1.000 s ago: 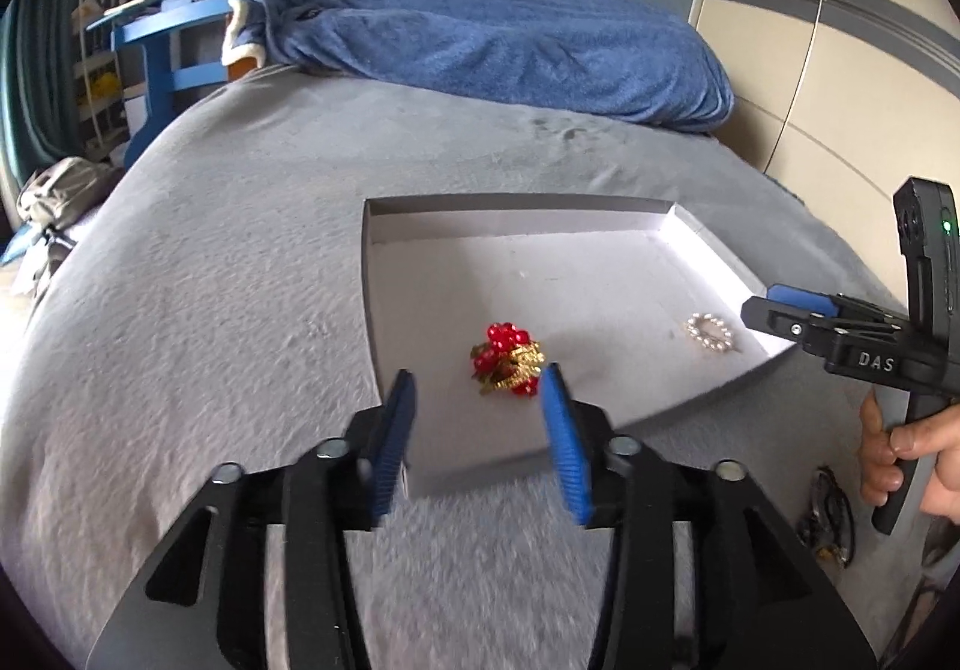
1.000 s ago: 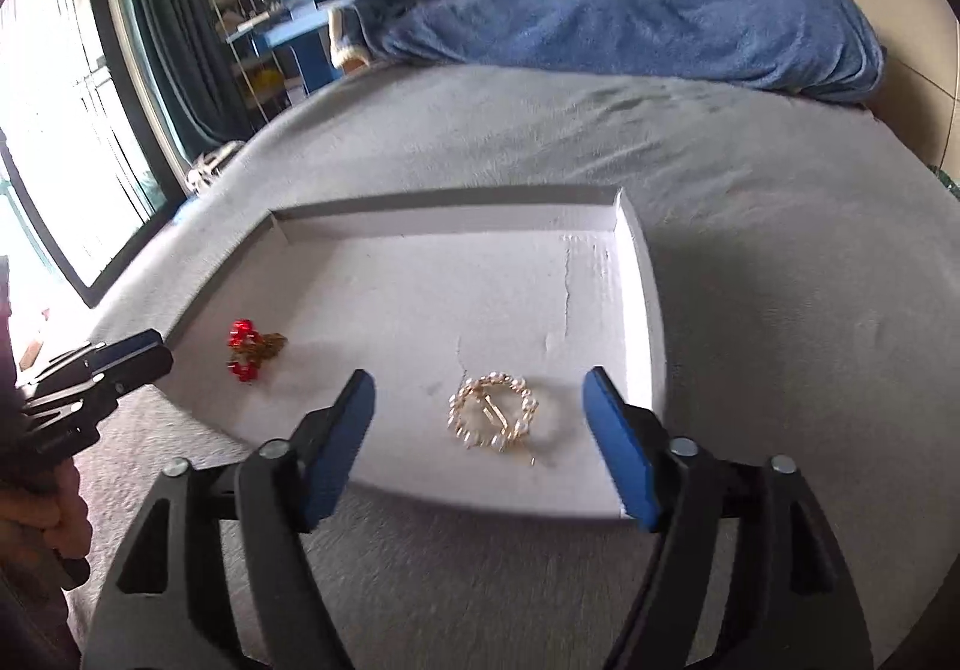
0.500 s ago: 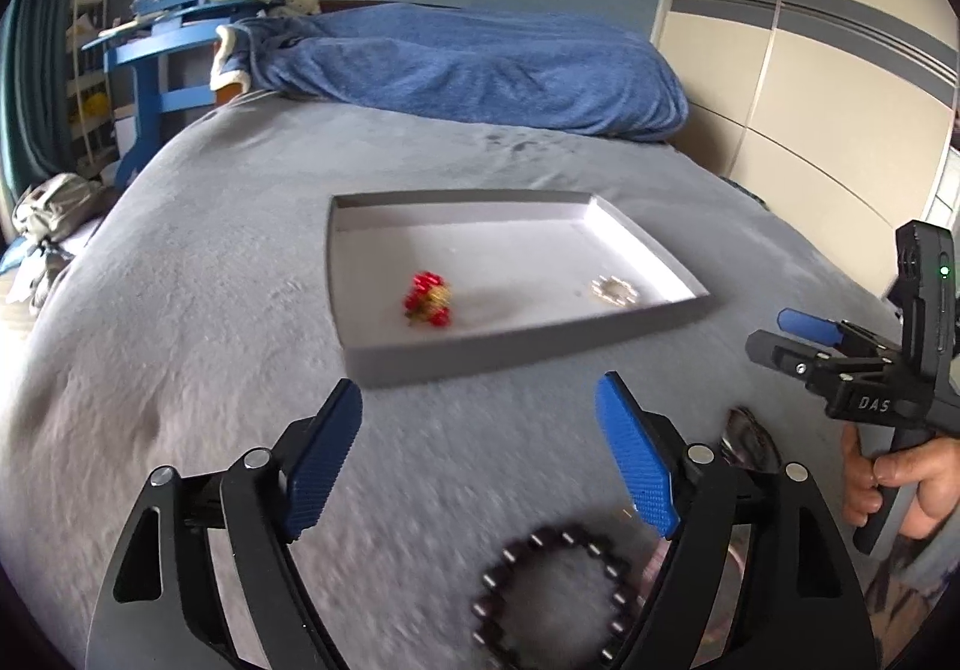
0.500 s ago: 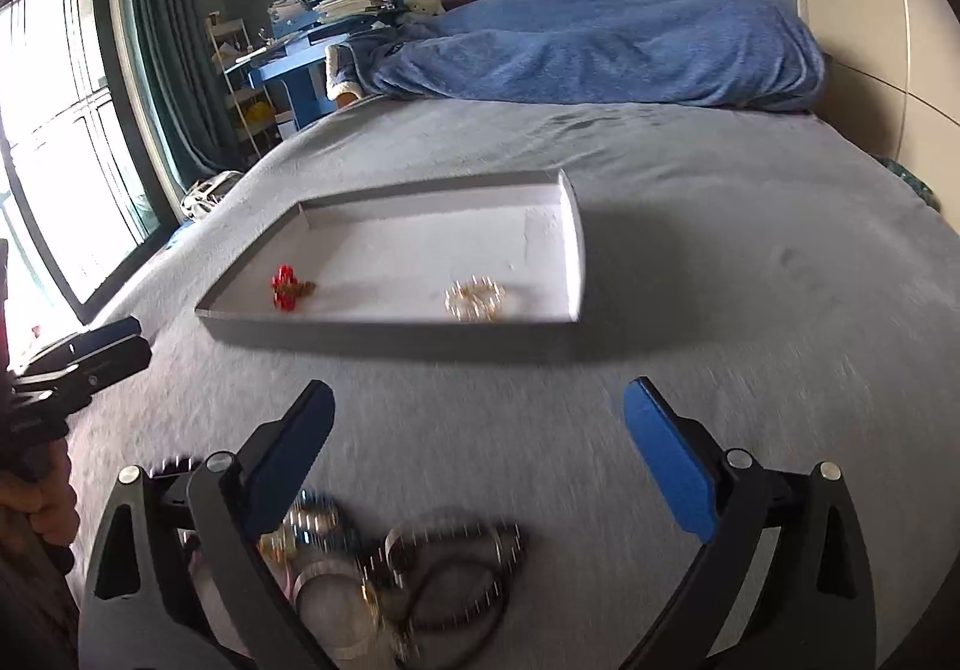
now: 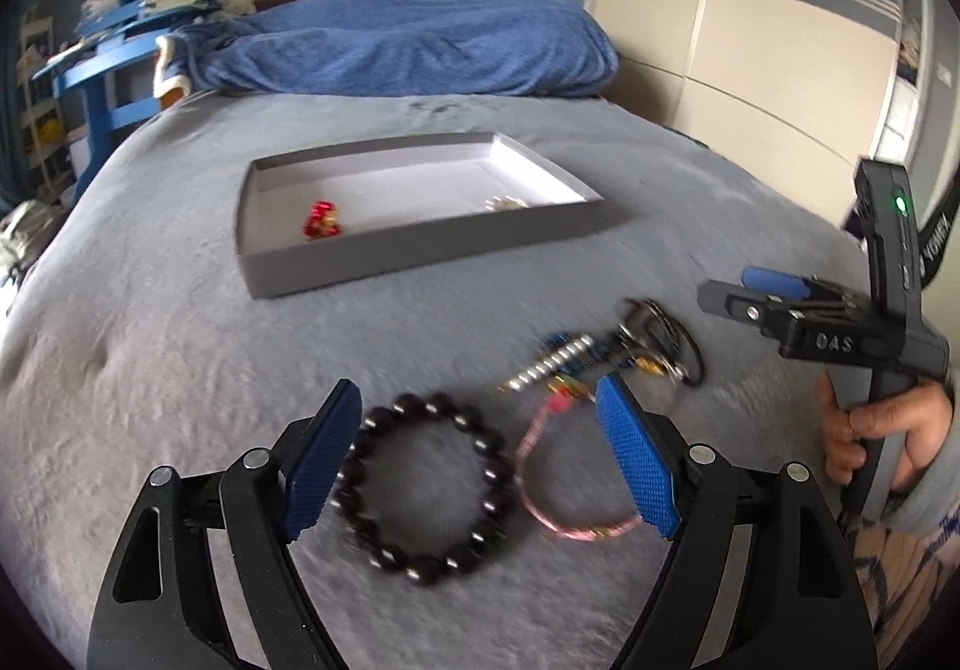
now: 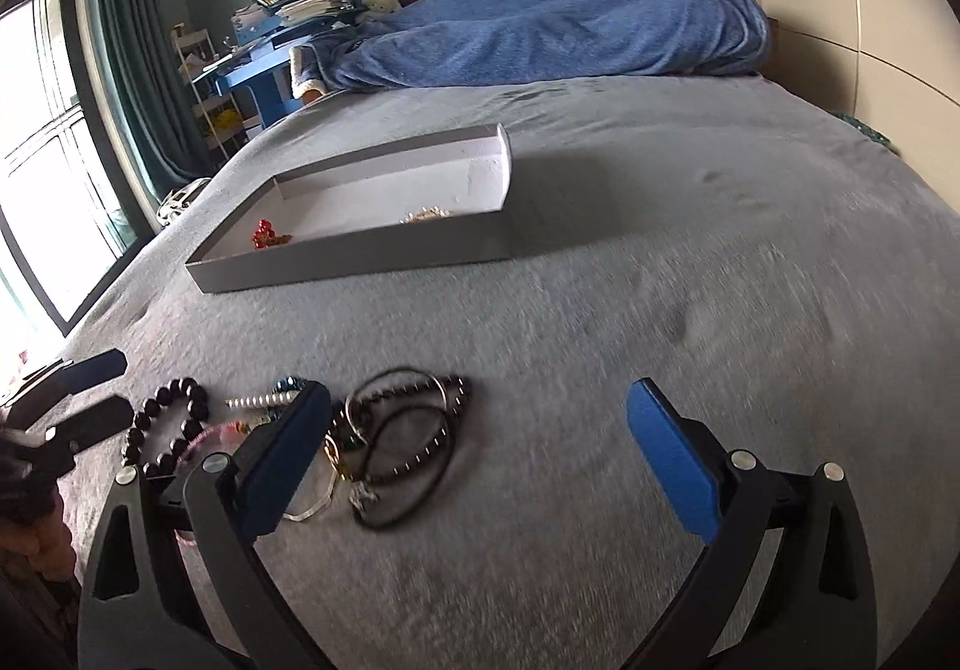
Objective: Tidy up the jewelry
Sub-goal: 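Grasp the pink string bracelet with the left gripper while the right grasps the black hair tie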
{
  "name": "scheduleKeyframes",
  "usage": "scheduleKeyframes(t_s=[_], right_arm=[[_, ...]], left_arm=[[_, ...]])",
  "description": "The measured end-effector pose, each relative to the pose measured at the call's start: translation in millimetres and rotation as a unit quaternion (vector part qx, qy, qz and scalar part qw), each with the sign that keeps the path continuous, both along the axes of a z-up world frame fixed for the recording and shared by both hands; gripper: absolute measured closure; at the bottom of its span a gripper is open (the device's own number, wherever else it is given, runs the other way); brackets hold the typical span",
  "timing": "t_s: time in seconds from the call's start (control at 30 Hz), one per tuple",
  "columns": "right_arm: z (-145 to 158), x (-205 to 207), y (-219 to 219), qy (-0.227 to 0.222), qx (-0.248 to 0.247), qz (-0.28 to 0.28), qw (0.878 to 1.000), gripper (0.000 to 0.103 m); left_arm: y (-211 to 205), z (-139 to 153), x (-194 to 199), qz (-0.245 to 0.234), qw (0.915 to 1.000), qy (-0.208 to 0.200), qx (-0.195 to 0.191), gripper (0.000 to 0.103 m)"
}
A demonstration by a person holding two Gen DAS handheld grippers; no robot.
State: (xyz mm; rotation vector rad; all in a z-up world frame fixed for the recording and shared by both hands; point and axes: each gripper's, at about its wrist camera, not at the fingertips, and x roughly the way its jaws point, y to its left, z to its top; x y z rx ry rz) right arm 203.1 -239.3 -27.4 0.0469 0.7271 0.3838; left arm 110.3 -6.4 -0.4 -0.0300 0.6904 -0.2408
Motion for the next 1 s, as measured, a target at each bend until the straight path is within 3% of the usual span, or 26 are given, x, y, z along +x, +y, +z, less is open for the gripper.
scheduleKeyframes(t_s=[0.2, 0.53, 0.7, 0.87, 1.0], right_arm=[[-7.0, -8.7, 4.4, -0.005, -0.018, 0.004, 1.000, 0.006], [-11.0, -9.4, 9.7, -0.004, -0.027, 0.019, 0.999, 0.007], [-17.5, -6.3, 11.4, 0.014, -0.034, 0.024, 0.999, 0.038], [-24.3, -3.9, 14.0, 0.033, -0.041, 0.031, 0.998, 0.055], [-28.0, -3.0, 15.1, 0.044, -0.041, 0.035, 0.998, 0.060]], left_arm=[[-21.8, -7.2, -6.9, -0.037, 0.9990, -0.011, 0.022, 0.028], [-44.5, -19.6, 10.6, -0.072, 0.9958, 0.009, 0.056, 0.060], [-50.5, -27.8, 16.6, -0.083, 0.9936, 0.033, 0.070, 0.071], [-46.4, -31.1, 20.0, -0.081, 0.9938, 0.048, 0.059, 0.077], [-44.4, -33.0, 21.8, -0.077, 0.9939, 0.056, 0.055, 0.078]])
